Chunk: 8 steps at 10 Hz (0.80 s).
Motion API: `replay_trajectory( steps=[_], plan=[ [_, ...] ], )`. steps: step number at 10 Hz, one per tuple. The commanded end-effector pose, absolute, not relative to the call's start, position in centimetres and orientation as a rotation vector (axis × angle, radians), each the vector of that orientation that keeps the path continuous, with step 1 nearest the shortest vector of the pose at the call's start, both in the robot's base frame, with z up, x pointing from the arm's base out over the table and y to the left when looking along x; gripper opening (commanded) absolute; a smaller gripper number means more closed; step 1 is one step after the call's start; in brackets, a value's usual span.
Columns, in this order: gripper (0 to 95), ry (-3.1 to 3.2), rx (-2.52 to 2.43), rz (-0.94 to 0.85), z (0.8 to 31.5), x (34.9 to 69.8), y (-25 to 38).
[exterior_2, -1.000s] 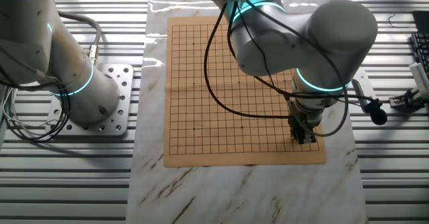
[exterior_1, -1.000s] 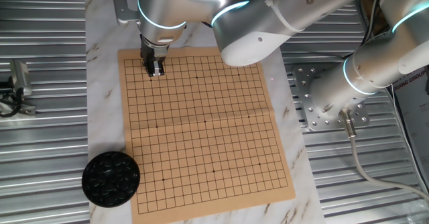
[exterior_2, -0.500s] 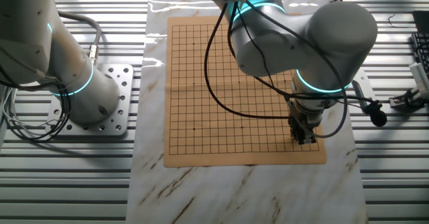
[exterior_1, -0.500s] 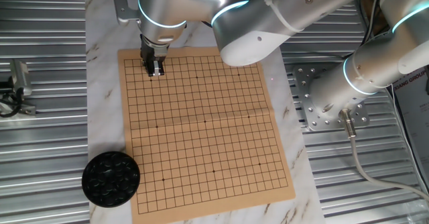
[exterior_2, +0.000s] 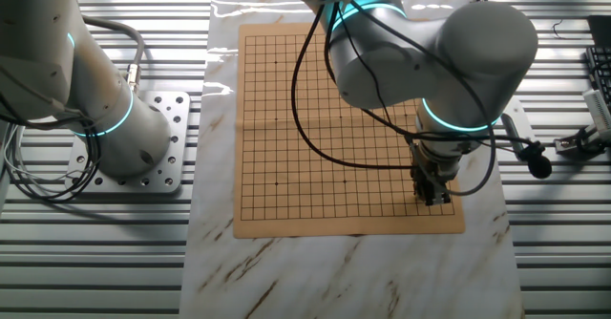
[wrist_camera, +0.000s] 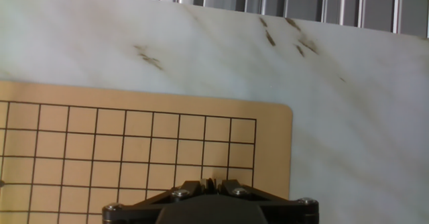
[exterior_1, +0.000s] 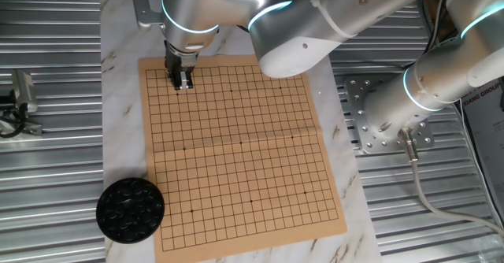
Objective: Play the first move as black on the 3-4 point in the upper right corner of the Go board
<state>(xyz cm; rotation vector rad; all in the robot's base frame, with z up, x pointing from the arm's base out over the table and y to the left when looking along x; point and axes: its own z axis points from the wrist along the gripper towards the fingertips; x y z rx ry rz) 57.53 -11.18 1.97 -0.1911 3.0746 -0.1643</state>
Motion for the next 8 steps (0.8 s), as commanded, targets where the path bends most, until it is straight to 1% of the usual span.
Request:
replay_trajectory(
  steps=[1, 8],
  plan=[
    [19.0, 3.074, -0.197, -0.168, 1.98, 57.55, -11.18],
    [19.0, 3.075, -0.196, -0.164, 2.00, 57.57, -11.15]
  ],
)
